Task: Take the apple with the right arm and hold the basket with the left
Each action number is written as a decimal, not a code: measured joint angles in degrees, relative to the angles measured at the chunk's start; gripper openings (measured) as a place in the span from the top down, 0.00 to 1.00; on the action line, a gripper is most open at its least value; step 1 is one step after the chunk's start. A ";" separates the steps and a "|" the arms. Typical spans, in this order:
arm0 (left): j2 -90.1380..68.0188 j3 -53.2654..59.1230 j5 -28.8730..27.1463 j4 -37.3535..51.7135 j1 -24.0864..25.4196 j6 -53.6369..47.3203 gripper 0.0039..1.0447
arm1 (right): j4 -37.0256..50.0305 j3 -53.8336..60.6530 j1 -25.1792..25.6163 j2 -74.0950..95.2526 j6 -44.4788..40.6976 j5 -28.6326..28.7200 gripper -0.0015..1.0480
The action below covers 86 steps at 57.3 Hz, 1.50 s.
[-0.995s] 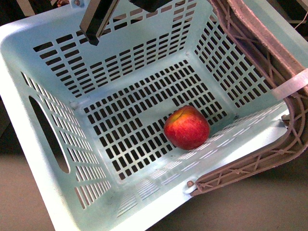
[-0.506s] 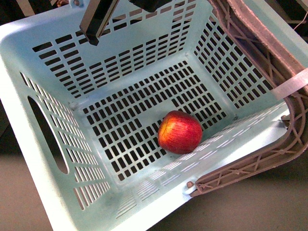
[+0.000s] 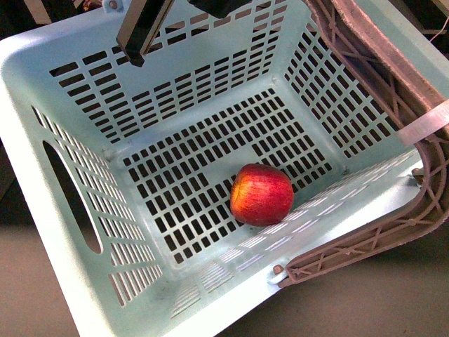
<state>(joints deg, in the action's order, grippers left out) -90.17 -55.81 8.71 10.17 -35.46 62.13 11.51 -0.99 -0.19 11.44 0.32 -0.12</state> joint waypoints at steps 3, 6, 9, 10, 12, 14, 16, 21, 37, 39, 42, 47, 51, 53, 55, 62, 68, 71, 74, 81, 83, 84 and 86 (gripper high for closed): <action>0.00 0.00 0.02 0.00 0.00 -0.02 0.94 | -0.68 0.00 0.00 -0.63 0.00 0.00 0.98; 0.00 0.00 0.02 0.00 0.00 -0.02 0.94 | -1.18 0.00 0.00 -1.14 0.00 0.00 0.98; 0.00 0.00 0.04 0.00 0.00 -0.02 0.94 | -4.02 -0.02 0.00 -3.45 0.00 -0.02 0.98; 0.00 0.00 0.07 0.00 0.00 0.00 0.94 | -6.29 -0.02 0.00 -4.92 -0.02 0.07 0.98; 0.00 0.00 0.11 0.00 -0.02 -0.02 0.94 | -9.31 -0.02 0.00 -7.34 0.00 0.13 0.98; 0.00 0.00 0.09 0.00 0.00 -0.02 0.94 | -10.69 -0.02 0.00 -9.22 -0.02 0.02 0.98; 0.00 0.00 0.07 0.00 0.00 0.02 0.94 | -11.08 -0.02 0.00 -10.56 -0.02 0.02 0.98; 0.00 0.00 -0.04 0.00 -0.02 -0.09 0.94 | -11.32 -0.02 0.00 -10.91 -0.02 0.00 0.98; 0.00 0.00 -0.02 0.00 0.00 -0.07 0.94 | -11.41 -0.02 0.00 -11.08 -0.11 0.00 0.69; 0.00 0.00 0.00 0.00 0.00 0.00 0.94 | -11.41 -0.02 0.00 -11.08 -0.11 0.00 0.63; 0.00 0.00 0.00 0.00 0.00 -0.04 0.94 | -11.43 -0.02 0.00 -11.08 -0.11 0.00 0.53; 0.00 -0.96 -6.14 -2.56 -0.87 1.95 0.94 | -11.43 -0.02 0.00 -11.08 -0.11 -0.02 0.36; -0.15 -2.19 -19.89 -5.44 -1.75 10.23 0.94 | -11.43 -0.02 0.00 -11.08 -0.11 0.09 0.23; -0.17 -2.56 -24.39 -5.53 -1.42 12.81 0.94 | -11.43 -0.02 0.00 -11.10 -0.11 0.09 0.16; -0.17 -2.97 -27.17 -5.53 -0.52 14.03 0.94 | -11.43 -0.02 0.00 -11.17 -0.11 -0.02 0.10; -0.17 -3.45 -29.53 -5.16 3.15 15.17 0.94 | -11.43 -0.02 0.00 -11.17 -0.11 -0.02 0.09; -0.17 -2.89 -28.68 -3.50 6.93 18.71 0.94 | -11.43 -0.02 0.00 -11.17 -0.11 0.07 0.09; -0.15 -2.36 -28.02 -2.62 8.39 19.89 0.94 | -11.43 -0.02 0.00 -11.17 -0.11 0.09 0.09; -0.15 -1.42 -27.06 -1.81 10.38 21.66 0.94 | -11.43 -0.02 0.00 -11.17 -0.11 0.09 0.09; -0.35 1.25 -25.14 0.02 14.95 24.98 0.94 | -11.43 -0.02 0.00 -11.17 -0.11 -0.02 0.09; -0.76 1.79 -24.76 0.92 16.15 25.73 0.94 | -11.43 -0.02 0.00 -11.17 -0.11 -0.02 0.09; -1.11 2.01 -24.61 1.25 16.92 26.14 0.94 | -11.43 -0.02 0.00 -11.17 -0.11 -0.02 0.09; -1.81 2.29 -24.55 1.68 18.05 26.53 0.94 | -11.43 -0.02 0.00 -11.17 -0.11 0.00 0.09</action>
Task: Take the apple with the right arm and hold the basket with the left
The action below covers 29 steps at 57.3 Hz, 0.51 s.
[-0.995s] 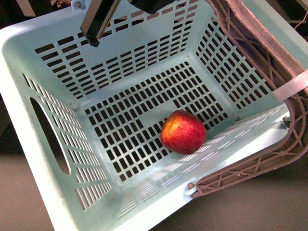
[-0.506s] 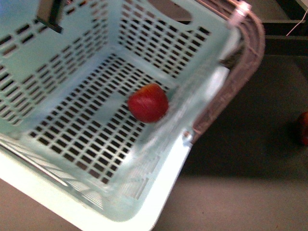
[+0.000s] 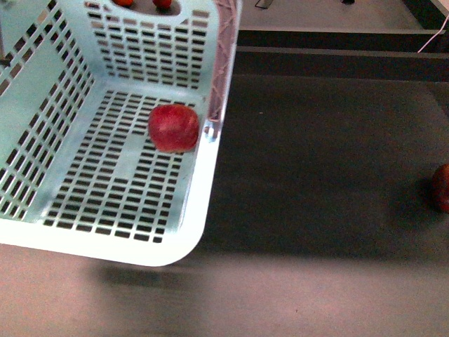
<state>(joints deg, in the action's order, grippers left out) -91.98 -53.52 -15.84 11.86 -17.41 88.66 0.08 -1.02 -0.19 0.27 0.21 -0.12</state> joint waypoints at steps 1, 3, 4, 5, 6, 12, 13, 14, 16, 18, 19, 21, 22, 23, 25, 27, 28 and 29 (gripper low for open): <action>-0.17 0.09 0.00 0.09 0.35 0.17 0.94 | 0.00 0.00 0.00 0.00 0.00 0.00 0.09; -0.96 0.31 -0.04 0.13 1.40 0.57 0.94 | 0.00 0.00 0.00 0.00 0.00 0.00 0.09; -1.40 0.46 -0.11 0.13 2.05 0.83 0.94 | 0.00 0.00 0.00 0.00 0.00 0.00 0.09; -2.05 0.59 -0.26 0.17 2.75 0.98 0.94 | 0.00 0.00 0.00 0.00 0.00 0.00 0.09; -2.25 0.68 -0.33 0.17 3.04 1.03 0.94 | 0.00 0.00 0.00 0.00 0.00 0.02 0.09; -4.85 1.42 -1.05 0.28 5.16 1.49 0.94 | 0.00 0.00 0.00 0.00 0.00 0.00 0.09; -5.31 1.53 -1.03 0.35 5.46 1.55 0.94 | 0.00 0.00 0.00 0.00 0.00 0.00 0.09; -5.60 1.55 -0.96 0.35 5.57 1.55 0.94 | 0.00 0.00 0.00 0.00 0.00 0.00 0.09; -6.21 1.62 -0.66 0.35 5.92 1.64 0.94 | 0.00 0.00 0.00 0.00 0.00 0.00 0.09; -6.86 1.81 0.17 0.83 6.21 1.70 0.94 | 0.00 0.00 0.00 0.00 0.00 0.00 0.09; -7.04 1.86 0.48 1.03 6.25 1.73 0.94 | 0.00 0.00 0.00 0.00 -0.02 0.00 0.09; -7.72 1.95 1.55 1.25 6.38 1.99 0.94 | 0.00 0.00 0.00 0.00 0.00 0.00 0.09; -8.02 1.95 2.19 1.25 6.40 2.19 0.94 | 0.00 0.00 0.00 0.00 0.00 0.00 0.09; -8.20 1.97 2.43 1.25 6.43 2.27 0.94 | 0.00 0.00 0.00 0.00 0.00 0.02 0.09; -8.59 2.05 3.30 1.33 6.45 2.40 0.94 | 0.00 0.00 0.00 0.00 0.00 0.00 0.09; -8.96 2.25 4.07 1.55 6.47 2.67 0.94 | 0.00 0.00 0.00 0.00 0.00 0.00 0.09; -9.20 2.29 4.44 1.55 6.47 2.80 0.94 | 0.00 0.00 0.00 0.00 0.00 0.00 0.09; -9.42 2.38 4.87 1.53 6.47 2.91 0.94 | 0.00 0.00 0.00 0.00 0.00 0.00 0.09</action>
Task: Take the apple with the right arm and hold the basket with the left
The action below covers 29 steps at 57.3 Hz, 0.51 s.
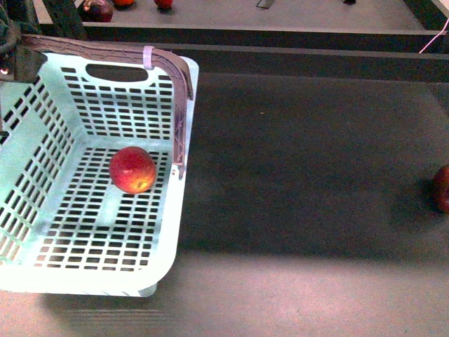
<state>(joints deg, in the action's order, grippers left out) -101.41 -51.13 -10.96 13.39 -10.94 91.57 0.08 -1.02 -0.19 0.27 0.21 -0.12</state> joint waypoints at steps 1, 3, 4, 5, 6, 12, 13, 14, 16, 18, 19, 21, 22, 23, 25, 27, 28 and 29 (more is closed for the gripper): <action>-0.07 0.04 0.15 0.00 0.00 0.02 0.94 | 0.00 0.00 0.00 0.00 0.00 0.02 0.09; -0.22 0.26 0.24 0.00 0.04 0.24 0.94 | 0.00 0.00 0.00 0.00 0.00 0.00 0.09; -0.22 0.37 0.48 -0.02 0.13 0.28 0.94 | 0.00 0.00 0.00 0.00 0.00 0.00 0.09; -0.22 0.42 0.57 -0.07 0.17 0.28 0.94 | 0.00 0.00 0.00 0.00 0.00 0.00 0.09; -0.22 0.44 0.96 -0.31 0.26 0.28 0.94 | 0.00 0.00 0.00 0.00 0.00 0.00 0.09; -0.37 0.59 2.67 -1.31 0.74 0.22 0.94 | 0.00 0.00 0.00 0.00 0.00 0.00 0.09; -0.37 0.59 3.04 -1.40 0.81 0.17 0.94 | 0.00 0.00 0.00 0.00 0.00 0.00 0.09; -0.37 0.59 3.13 -1.42 0.87 0.15 0.94 | 0.00 0.00 0.00 0.00 0.00 0.02 0.09; -0.37 0.63 3.41 -1.42 1.01 0.11 0.94 | 0.00 0.00 0.00 0.00 0.00 0.02 0.09; -0.35 0.72 3.54 -1.38 1.18 0.02 0.94 | 0.00 0.00 0.00 0.00 0.00 0.00 0.09; -0.33 0.74 3.56 -1.36 1.20 0.00 0.94 | 0.00 0.00 0.00 0.00 0.00 0.00 0.09; -0.24 0.92 3.65 -1.36 1.27 0.02 0.93 | 0.00 0.00 0.00 0.00 0.00 0.00 0.09; -0.11 1.07 3.80 -1.36 1.31 -0.20 0.90 | 0.00 0.00 0.00 0.00 0.00 0.00 0.09; -0.02 1.16 3.89 -1.38 1.33 -0.26 0.88 | 0.00 0.00 0.00 0.00 0.00 0.00 0.09; 0.17 1.57 4.07 -1.36 1.36 -0.39 0.83 | 0.00 0.00 0.00 0.00 0.00 0.00 0.09; 0.59 2.21 4.35 -1.05 1.33 -0.52 0.76 | 0.00 0.00 0.00 0.00 0.00 0.00 0.09; 0.72 2.38 4.37 -0.92 1.33 -0.57 0.74 | 0.00 0.00 0.00 0.00 0.00 0.00 0.09; 0.94 2.56 4.42 -0.85 1.29 -0.66 0.73 | 0.00 0.00 0.00 0.00 0.00 0.00 0.09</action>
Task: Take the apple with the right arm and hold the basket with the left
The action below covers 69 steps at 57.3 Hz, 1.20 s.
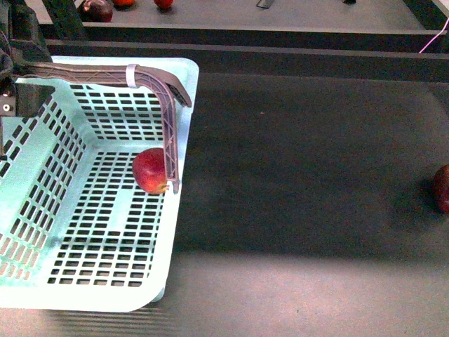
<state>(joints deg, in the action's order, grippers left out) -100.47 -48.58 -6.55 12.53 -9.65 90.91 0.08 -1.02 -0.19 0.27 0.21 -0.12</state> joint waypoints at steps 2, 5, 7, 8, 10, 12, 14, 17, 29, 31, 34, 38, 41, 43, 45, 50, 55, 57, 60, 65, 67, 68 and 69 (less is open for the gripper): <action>0.83 0.66 -0.07 -0.04 -0.11 -0.20 0.66 | 0.00 0.00 0.00 0.00 0.00 0.00 0.09; 2.32 1.46 -0.57 -0.42 -0.15 -0.13 0.57 | 0.00 0.00 0.00 0.00 0.00 0.00 0.09; 3.39 2.03 -1.09 -0.66 -0.28 0.09 0.52 | 0.00 0.00 0.00 0.00 0.00 0.00 0.09; 4.15 2.40 -1.38 -0.94 -0.33 0.33 0.49 | 0.00 0.00 0.00 0.00 0.00 0.00 0.09; 5.40 2.99 -1.90 -1.36 -0.46 0.57 0.44 | 0.00 0.00 0.00 0.00 0.00 0.00 0.09; 6.71 3.74 -2.75 -1.77 -0.68 1.03 0.38 | 0.00 0.00 0.00 0.00 0.00 0.00 0.09; 8.11 4.59 -3.45 -1.97 -0.98 1.42 0.33 | 0.00 0.00 0.00 0.00 0.00 0.00 0.09; 10.67 5.90 -4.70 -3.19 -1.84 1.90 0.25 | 0.00 0.00 0.00 0.00 0.00 0.00 0.09; 22.73 10.14 -11.82 -8.85 -6.95 4.22 0.07 | 0.00 0.00 0.00 0.00 0.00 0.00 0.09; 23.37 10.14 -11.96 -8.85 -7.13 4.39 0.06 | 0.00 0.00 0.00 0.00 0.00 0.02 0.09; 23.50 10.16 -12.13 -8.85 -7.13 4.59 0.06 | 0.00 0.00 0.00 0.00 0.00 0.00 0.09; 23.43 10.25 -12.15 -8.87 -7.10 4.76 0.06 | 0.00 0.00 0.00 0.00 0.00 0.00 0.09; 23.43 10.29 -12.15 -8.87 -7.13 4.79 0.06 | 0.00 0.00 0.00 0.00 0.00 0.00 0.09; 23.06 11.34 -11.39 -5.60 -6.97 1.05 0.08 | 0.00 0.00 0.00 0.00 0.00 0.02 0.09; 22.69 15.43 -9.46 6.67 -6.34 -6.95 0.15 | 0.00 0.00 0.00 0.00 0.00 0.00 0.09; 22.73 24.35 -6.86 27.98 -4.92 -32.37 0.29 | 0.00 0.00 0.00 0.00 0.00 -0.02 0.09; 27.32 31.23 -4.98 42.07 -2.36 -65.44 0.50 | -0.04 0.00 0.00 0.00 0.00 0.00 0.09; 29.92 32.79 -4.11 42.47 -1.38 -74.66 0.58 | -0.04 0.00 0.00 0.00 0.00 0.00 0.09; 32.89 35.47 -2.80 42.01 -0.02 -82.88 0.72 | -0.04 0.00 0.00 0.00 0.00 0.00 0.09; 36.87 38.69 -1.11 40.33 1.55 -87.56 0.91 | -0.04 0.00 0.00 0.00 0.00 0.00 0.09; 38.14 39.36 -0.76 39.78 1.92 -88.17 0.96 | -0.04 0.00 0.00 0.00 0.00 0.00 0.09; 39.01 39.78 -0.57 39.41 2.14 -88.32 0.98 | -0.04 0.00 0.00 0.00 0.00 0.00 0.09; 39.87 40.15 -0.28 38.99 2.36 -88.87 0.97 | -0.04 0.00 0.00 0.00 0.00 0.00 0.09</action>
<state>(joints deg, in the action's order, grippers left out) -60.60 -8.43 -6.83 51.53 -7.29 2.04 0.03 -1.02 -0.19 0.27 0.21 -0.12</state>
